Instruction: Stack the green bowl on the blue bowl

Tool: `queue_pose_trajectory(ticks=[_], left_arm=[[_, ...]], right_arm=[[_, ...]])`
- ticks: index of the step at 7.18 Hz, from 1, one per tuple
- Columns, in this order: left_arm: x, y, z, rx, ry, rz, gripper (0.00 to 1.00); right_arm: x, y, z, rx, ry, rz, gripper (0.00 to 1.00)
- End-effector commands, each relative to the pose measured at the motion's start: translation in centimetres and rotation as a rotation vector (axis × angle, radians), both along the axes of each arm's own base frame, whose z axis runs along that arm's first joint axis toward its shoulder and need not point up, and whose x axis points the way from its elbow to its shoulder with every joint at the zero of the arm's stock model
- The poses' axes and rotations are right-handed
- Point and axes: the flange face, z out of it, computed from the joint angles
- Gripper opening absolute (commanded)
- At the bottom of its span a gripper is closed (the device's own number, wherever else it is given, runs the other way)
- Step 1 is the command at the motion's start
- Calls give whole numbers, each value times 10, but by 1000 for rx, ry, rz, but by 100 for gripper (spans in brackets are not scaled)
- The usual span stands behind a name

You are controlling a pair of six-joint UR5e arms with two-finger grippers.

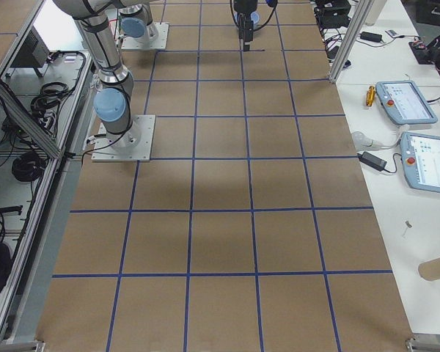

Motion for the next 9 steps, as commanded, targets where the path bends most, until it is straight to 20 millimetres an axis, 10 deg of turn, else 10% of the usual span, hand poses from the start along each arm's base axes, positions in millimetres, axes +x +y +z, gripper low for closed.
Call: queue_pose_trajectory(ticks=[1, 9], left_arm=[[2, 0, 0, 1, -9, 2, 100], [9, 1, -1, 11, -53, 139, 100]], right_arm=[[1, 0, 0, 0, 0, 1, 100], [1, 0, 0, 0, 0, 1, 100]])
